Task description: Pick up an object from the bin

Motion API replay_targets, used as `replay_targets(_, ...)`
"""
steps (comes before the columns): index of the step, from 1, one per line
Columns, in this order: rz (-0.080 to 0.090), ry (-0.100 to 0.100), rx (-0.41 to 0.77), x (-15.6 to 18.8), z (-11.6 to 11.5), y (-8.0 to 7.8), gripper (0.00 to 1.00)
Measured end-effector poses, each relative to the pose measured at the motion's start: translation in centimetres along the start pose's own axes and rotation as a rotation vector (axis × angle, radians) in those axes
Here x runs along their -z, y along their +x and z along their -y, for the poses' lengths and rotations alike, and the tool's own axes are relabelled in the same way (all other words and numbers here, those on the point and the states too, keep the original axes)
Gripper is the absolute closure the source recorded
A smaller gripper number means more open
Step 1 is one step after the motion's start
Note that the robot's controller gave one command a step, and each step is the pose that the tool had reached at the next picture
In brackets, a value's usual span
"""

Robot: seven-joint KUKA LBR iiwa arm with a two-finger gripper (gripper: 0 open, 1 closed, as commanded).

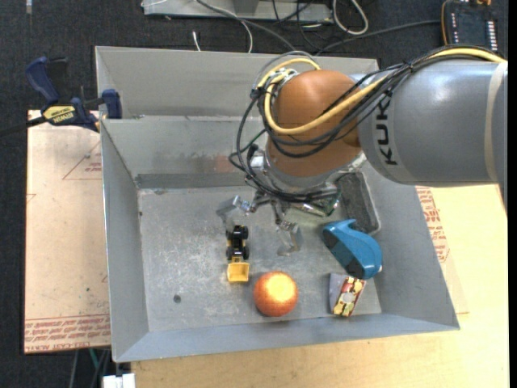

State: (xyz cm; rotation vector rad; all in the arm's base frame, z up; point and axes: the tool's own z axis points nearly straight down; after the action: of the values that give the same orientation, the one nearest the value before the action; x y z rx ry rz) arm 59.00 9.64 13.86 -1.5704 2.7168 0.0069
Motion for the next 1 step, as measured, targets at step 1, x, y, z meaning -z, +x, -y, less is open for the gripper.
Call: replay_targets(1,0.004,0.002,-0.126,-6.87,-0.64,-0.73,0.00)
